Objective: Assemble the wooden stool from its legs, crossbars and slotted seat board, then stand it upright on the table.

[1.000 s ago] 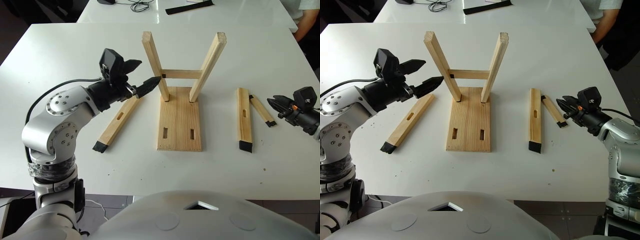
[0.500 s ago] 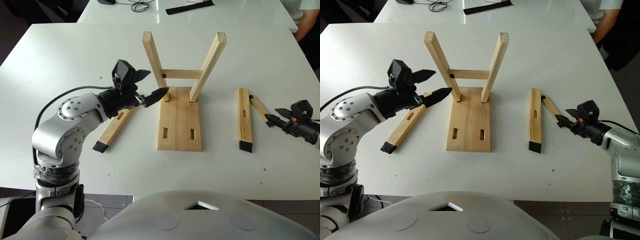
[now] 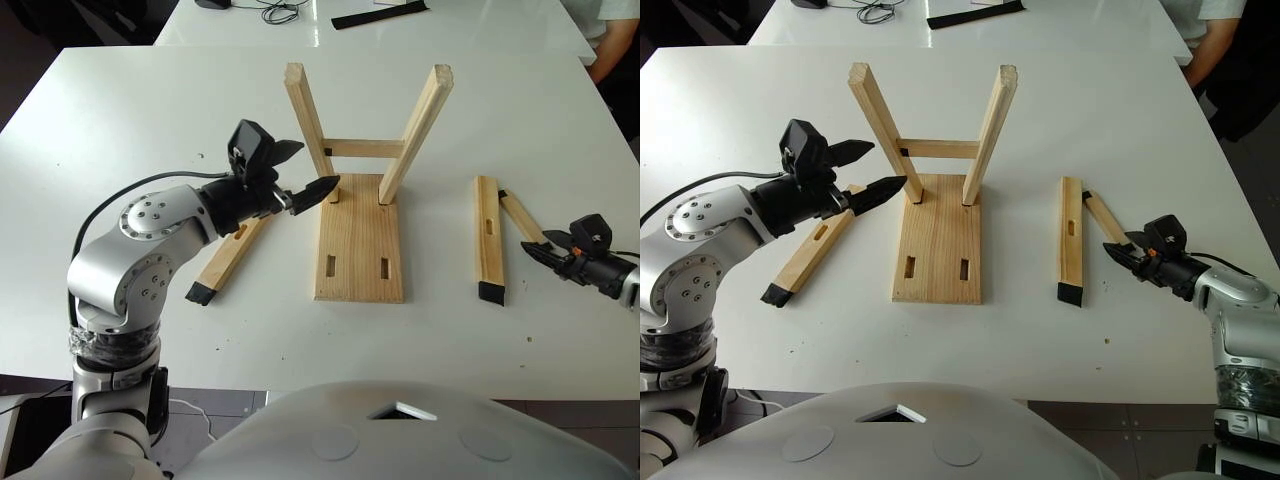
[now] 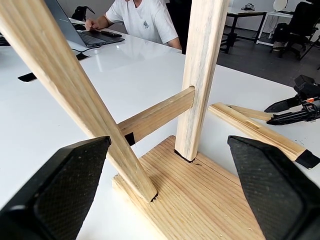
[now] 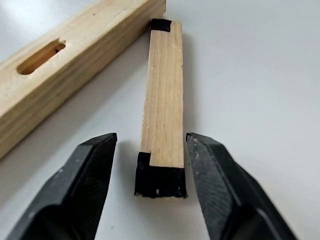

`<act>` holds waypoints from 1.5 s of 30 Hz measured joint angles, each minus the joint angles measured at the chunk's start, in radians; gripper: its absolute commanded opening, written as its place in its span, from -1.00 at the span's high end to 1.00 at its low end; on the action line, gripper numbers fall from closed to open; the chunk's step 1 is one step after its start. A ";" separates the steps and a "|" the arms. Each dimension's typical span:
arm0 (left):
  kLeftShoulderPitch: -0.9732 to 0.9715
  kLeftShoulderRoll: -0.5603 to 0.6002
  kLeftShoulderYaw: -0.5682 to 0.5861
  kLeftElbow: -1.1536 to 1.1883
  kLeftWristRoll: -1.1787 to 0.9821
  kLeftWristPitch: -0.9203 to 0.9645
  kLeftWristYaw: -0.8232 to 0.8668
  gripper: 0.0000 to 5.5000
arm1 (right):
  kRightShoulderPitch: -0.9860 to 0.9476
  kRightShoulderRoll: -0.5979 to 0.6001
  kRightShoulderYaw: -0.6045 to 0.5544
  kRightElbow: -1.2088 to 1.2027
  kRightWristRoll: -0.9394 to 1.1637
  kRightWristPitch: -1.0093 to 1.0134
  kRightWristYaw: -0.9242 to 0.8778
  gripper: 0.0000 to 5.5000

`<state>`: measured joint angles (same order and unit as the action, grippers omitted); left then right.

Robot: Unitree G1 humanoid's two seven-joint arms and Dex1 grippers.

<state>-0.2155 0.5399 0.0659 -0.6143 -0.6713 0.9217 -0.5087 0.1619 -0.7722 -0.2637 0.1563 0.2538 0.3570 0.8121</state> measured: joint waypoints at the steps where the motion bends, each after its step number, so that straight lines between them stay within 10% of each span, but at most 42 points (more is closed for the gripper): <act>1: -0.002 0.000 -0.001 0.000 0.000 0.000 0.000 -0.58 | 0.000 0.000 0.000 0.006 0.000 -0.009 0.000 0.07; 10: -0.006 0.001 -0.011 0.009 0.000 0.000 0.003 -0.58 | 0.014 0.000 0.000 0.013 0.004 -0.042 0.016 0.51; 23: -0.008 0.030 0.007 0.036 -0.001 -0.002 -0.006 -0.58 | 0.007 0.007 -0.057 -0.014 0.047 -0.010 -0.021 0.52; 34: -0.042 0.051 0.075 0.058 -0.167 -0.010 -0.106 -0.58 | -0.118 -0.042 -0.302 -0.571 0.779 0.398 0.018 0.52; 45: -0.130 -0.010 0.095 0.057 -0.499 0.005 -0.136 -0.58 | -0.336 -0.137 -0.162 -0.648 1.130 0.555 0.026 0.52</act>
<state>-0.3456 0.5299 0.1607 -0.5571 -1.1703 0.9266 -0.6451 -0.1746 -0.9095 -0.4256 -0.4920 1.3837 0.9117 0.8385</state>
